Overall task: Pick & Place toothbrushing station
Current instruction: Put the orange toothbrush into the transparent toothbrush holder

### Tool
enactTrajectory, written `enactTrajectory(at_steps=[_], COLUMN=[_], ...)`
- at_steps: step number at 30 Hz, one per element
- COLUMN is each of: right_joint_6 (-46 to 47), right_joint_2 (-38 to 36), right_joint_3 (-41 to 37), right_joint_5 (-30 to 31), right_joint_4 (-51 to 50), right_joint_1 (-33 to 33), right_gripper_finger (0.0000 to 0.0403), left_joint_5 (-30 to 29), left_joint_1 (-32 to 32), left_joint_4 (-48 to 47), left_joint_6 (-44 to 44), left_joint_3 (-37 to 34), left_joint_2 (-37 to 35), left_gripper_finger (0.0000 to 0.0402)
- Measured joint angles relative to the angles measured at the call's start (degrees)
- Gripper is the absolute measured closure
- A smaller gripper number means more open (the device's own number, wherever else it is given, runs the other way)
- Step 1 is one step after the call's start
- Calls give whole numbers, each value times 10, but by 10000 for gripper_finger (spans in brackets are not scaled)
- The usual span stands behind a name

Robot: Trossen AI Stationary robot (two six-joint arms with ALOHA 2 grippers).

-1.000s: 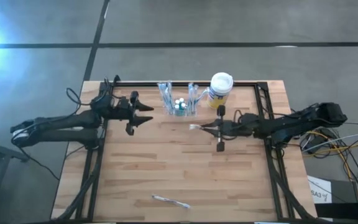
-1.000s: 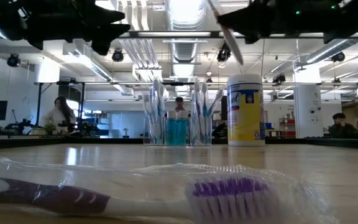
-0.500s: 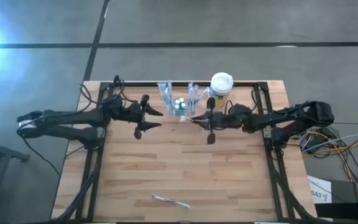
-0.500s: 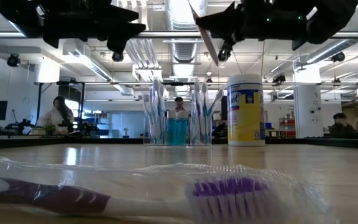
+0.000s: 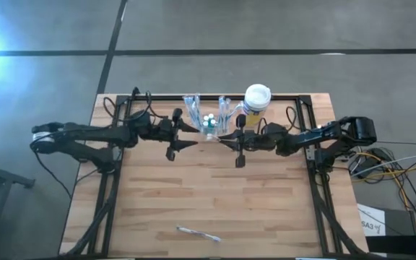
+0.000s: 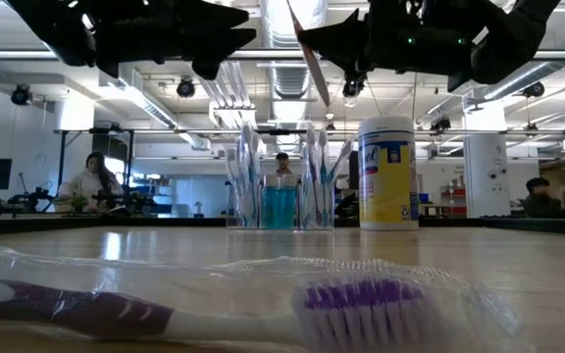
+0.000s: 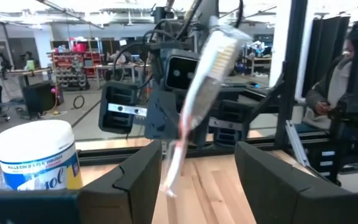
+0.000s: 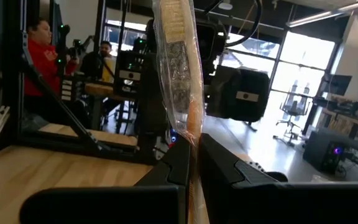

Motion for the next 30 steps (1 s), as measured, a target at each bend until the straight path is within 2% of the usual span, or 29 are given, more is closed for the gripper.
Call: enactTrajectory(at_steps=[13,21,30], right_joint_6=[6,5,5], right_joint_2=[18,20,19], right_joint_3=[16,16,16], right_joint_5=[2,2,2], right_joint_4=[3,0,1], right_joint_1=[0,0,0], right_gripper_finger=[390,390,390], left_joint_5=[-13,-8,0], left_joint_1=[-9,-13,-18], left_joint_4=[3,3,58], left_joint_6=[14,20,19], left_joint_3=[77,95,94], left_joint_2=[95,130,147], left_gripper_finger=[193,193,193])
